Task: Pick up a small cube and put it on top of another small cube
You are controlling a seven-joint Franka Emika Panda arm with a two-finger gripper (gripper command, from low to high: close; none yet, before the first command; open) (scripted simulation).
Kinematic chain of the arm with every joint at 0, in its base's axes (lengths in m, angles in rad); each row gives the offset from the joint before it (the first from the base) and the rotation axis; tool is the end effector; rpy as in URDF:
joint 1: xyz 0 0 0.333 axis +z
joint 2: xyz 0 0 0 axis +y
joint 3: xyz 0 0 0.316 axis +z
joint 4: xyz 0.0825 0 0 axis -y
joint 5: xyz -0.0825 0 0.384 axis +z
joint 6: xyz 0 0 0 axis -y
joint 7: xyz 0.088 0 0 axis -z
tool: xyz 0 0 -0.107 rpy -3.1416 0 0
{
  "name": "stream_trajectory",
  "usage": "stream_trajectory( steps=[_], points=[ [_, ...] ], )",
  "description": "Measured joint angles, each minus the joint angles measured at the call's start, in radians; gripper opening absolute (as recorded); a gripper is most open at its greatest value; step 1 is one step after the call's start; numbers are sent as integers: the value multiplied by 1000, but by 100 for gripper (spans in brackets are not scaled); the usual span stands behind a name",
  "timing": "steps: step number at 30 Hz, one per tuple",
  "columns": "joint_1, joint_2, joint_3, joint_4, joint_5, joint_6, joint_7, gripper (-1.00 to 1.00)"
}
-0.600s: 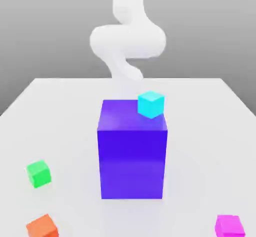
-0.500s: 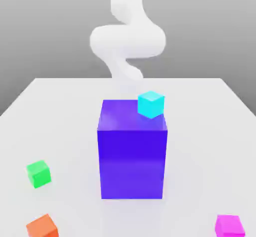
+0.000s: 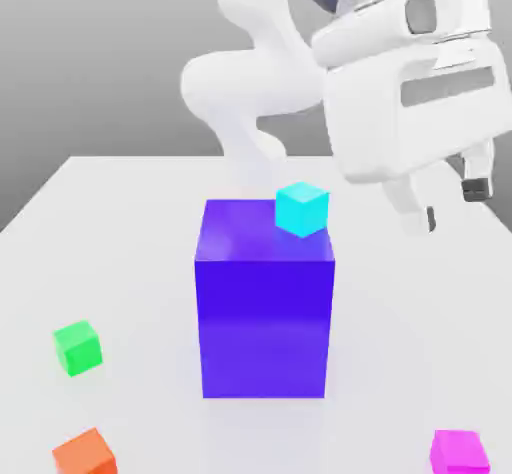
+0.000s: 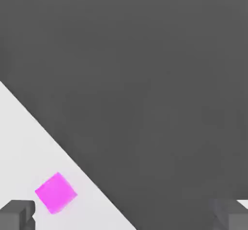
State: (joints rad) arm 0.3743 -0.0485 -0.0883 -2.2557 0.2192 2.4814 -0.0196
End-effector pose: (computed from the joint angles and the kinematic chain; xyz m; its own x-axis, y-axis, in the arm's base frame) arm 0.5170 0.1509 0.4114 0.9584 0.1217 0.2581 0.1701 -0.9700 -0.1740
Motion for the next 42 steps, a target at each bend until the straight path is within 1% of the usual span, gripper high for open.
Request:
stream_trajectory(
  steps=[3,6,13,16,17,24,28,31,34,39,42],
  points=[
    [34,105,14,5,-5,31,-93,0],
    [48,206,30,9,-31,64,-172,0],
    [99,433,47,19,-168,151,-291,0],
    [101,541,51,40,-177,228,-304,0],
    [99,577,54,48,-176,255,-306,-100],
    [101,585,53,49,-174,260,-307,-100],
    [109,465,48,28,-182,168,-302,-100],
    [95,375,53,73,-190,172,-362,-100],
    [27,295,-8,33,-216,169,-426,-100],
    [-84,193,-117,-76,-254,163,-513,-100],
    [-193,132,-190,-153,-274,163,-574,-100]
  ],
)
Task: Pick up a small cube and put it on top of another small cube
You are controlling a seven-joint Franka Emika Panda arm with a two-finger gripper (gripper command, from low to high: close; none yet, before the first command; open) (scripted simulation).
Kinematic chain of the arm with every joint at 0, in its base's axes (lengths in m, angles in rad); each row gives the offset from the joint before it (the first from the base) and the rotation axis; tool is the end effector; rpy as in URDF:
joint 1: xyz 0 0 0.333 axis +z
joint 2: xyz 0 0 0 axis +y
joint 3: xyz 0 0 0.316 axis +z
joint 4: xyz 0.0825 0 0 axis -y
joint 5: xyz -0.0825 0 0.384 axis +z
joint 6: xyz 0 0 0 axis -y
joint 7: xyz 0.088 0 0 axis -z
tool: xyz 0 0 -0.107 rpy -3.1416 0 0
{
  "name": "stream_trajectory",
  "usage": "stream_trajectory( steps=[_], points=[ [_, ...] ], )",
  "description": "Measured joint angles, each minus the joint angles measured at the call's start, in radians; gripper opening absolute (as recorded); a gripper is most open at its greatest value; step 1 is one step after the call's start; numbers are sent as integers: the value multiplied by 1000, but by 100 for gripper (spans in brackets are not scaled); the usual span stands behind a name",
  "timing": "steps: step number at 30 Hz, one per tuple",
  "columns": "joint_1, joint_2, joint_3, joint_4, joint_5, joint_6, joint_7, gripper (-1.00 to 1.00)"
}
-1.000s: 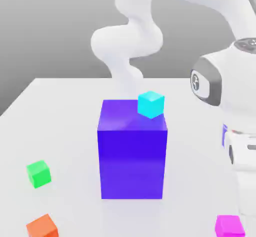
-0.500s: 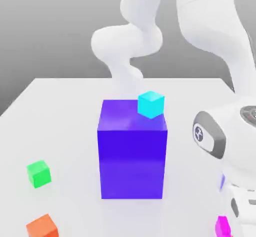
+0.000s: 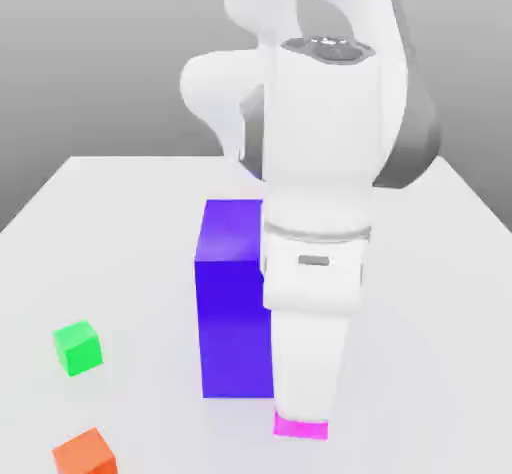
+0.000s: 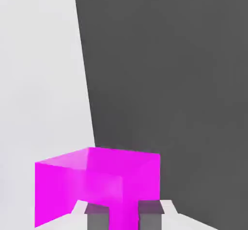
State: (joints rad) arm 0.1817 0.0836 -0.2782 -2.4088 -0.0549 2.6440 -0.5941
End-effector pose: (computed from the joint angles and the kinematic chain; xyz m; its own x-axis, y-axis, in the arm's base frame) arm 0.5074 -0.0481 0.2941 0.8472 0.5227 0.0947 0.5098 -0.8501 0.1318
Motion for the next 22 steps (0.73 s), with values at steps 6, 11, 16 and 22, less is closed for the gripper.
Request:
stream_trajectory(
  steps=[6,11,16,22],
  points=[
    [-363,-128,-171,-218,-16,9,-263,-100],
    [-410,-132,-200,-302,14,28,-359,-100],
    [-399,-78,-195,-295,83,73,-412,-100],
    [-402,13,-168,-292,199,148,-496,-100]
  ],
)
